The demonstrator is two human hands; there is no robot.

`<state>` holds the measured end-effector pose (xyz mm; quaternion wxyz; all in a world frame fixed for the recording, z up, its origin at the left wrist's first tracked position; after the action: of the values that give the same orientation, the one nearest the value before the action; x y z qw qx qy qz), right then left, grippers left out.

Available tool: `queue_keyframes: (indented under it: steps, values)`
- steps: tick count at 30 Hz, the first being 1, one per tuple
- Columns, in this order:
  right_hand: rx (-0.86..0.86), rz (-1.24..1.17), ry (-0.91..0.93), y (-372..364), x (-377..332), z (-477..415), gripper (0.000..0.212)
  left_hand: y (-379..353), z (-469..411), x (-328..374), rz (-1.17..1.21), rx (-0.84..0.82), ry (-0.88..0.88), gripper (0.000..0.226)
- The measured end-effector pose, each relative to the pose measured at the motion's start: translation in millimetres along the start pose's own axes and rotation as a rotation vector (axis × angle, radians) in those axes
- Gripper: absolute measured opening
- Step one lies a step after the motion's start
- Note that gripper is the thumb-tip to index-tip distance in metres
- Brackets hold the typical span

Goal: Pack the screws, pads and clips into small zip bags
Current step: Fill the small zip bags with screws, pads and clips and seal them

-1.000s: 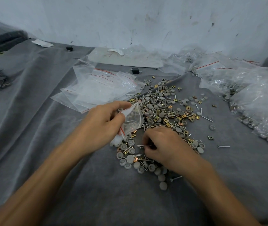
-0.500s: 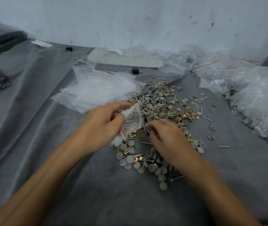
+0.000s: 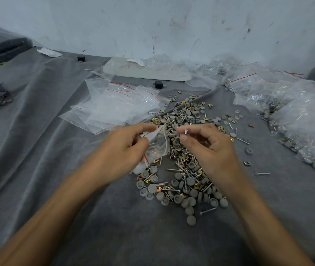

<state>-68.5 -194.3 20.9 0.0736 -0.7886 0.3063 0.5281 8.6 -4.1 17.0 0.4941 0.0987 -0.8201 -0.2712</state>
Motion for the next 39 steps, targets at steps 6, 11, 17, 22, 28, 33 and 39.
queue_keyframes:
  steps: [6, 11, 17, 22, 28, 33, 39]
  values:
    - [-0.18, -0.155, -0.045, -20, -12, 6, 0.023, -2, 1, 3, -0.006, -0.007, -0.019, 0.036]
    - [-0.151, -0.056, -0.074, -10, 2, -1, 0.021, 1, -1, 1, 0.042, 0.013, 0.015, 0.041]
    - [-0.373, 0.796, 0.063, -11, 28, 5, 0.018, 2, -1, 0, 0.01, 0.025, 0.005, 0.036]
    - [-0.389, 1.064, 0.086, -23, 28, 11, 0.038, 3, -1, 0, 0.006, 0.026, 0.002, 0.036]
    - [-0.374, 1.16, 0.074, -25, 27, 11, 0.049, 5, -1, -1, 0.004, 0.023, 0.007, 0.037]
    - [-0.407, 1.16, 0.13, -32, 27, 12, 0.038, 5, -1, 1, 0.004, 0.019, 0.001, 0.036]
    - [-0.379, 1.079, 0.22, -38, 26, 15, 0.02, 3, -1, 0, 0.005, 0.016, 0.001, 0.036]
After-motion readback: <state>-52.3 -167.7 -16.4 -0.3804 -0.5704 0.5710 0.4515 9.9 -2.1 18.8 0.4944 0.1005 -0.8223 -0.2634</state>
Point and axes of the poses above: each hand's wrist, its own z-axis away from the middle knuckle, its own y-axis out of the back of the hand, x = y × z, the point moved 6 cm from there along -z, towards the middle knuckle, and after that the axes turned 14 degrees about x, right-handed, at the moved point
